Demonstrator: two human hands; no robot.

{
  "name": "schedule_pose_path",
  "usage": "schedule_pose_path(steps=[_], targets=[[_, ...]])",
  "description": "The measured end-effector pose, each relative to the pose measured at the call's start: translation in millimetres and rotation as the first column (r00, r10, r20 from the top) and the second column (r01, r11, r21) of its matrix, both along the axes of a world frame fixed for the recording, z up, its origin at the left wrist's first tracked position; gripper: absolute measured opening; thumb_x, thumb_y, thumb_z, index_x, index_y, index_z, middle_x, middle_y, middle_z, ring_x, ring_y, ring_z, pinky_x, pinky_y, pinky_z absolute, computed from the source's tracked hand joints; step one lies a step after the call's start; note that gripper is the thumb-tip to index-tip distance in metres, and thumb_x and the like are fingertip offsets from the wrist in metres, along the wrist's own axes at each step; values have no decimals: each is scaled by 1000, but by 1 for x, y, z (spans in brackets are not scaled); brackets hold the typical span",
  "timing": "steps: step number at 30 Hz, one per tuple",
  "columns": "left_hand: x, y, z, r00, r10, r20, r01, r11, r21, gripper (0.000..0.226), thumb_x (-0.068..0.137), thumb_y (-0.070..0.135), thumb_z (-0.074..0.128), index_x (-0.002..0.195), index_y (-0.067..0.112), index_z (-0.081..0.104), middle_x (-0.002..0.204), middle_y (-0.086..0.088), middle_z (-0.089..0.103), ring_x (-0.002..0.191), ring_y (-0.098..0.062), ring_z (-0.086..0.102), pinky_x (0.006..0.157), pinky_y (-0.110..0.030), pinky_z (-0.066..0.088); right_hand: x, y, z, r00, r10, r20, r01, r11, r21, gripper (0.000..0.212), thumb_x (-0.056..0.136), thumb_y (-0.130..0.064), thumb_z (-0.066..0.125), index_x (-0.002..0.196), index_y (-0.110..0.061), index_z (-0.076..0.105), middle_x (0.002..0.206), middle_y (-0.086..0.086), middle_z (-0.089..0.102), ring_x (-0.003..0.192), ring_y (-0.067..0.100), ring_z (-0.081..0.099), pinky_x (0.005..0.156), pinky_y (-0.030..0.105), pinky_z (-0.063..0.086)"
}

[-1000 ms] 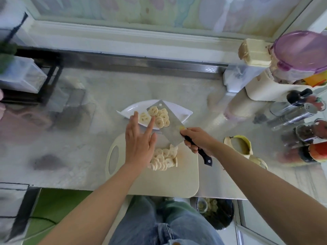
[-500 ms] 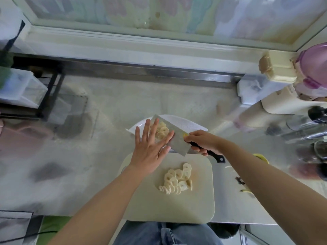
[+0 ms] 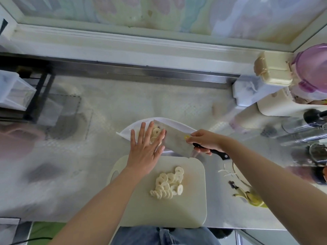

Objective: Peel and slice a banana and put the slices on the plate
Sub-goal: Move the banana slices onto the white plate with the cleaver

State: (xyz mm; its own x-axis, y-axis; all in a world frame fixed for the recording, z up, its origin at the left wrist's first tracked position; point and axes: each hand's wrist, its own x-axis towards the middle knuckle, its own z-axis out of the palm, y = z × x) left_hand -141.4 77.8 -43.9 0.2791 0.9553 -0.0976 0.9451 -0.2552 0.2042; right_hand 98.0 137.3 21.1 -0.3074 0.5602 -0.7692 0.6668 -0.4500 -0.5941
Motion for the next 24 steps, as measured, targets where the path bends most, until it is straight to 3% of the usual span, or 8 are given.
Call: schedule_pose_path(steps=[12,19,24], targets=[[15,-4,-10,992,37,-124,-41,999,-27,62,98,52,0,153,28,15,161,-10,8,148,-33,4,114,-58,2,36,-13,9,999,-16,35,11,993,117,35,97,-31,47,69,-8,48,56,8,49,37,17,29,41,25,31],[21,-6,5,994,93,-50,-91,995,37,58,96,46,22,152,29,22,158,-13,19,146,-36,13,115,-59,14,37,-22,8,996,-88,18,82,975,205,38,97,-35,46,72,-7,48,57,8,49,39,17,30,38,22,30],[27,-10,12,1000,11,19,-12,999,39,54,96,47,23,149,40,25,156,-12,21,144,-36,14,114,-60,16,34,-28,4,995,-103,6,100,973,209,39,97,-36,46,69,-7,46,57,8,49,39,17,30,38,24,31]])
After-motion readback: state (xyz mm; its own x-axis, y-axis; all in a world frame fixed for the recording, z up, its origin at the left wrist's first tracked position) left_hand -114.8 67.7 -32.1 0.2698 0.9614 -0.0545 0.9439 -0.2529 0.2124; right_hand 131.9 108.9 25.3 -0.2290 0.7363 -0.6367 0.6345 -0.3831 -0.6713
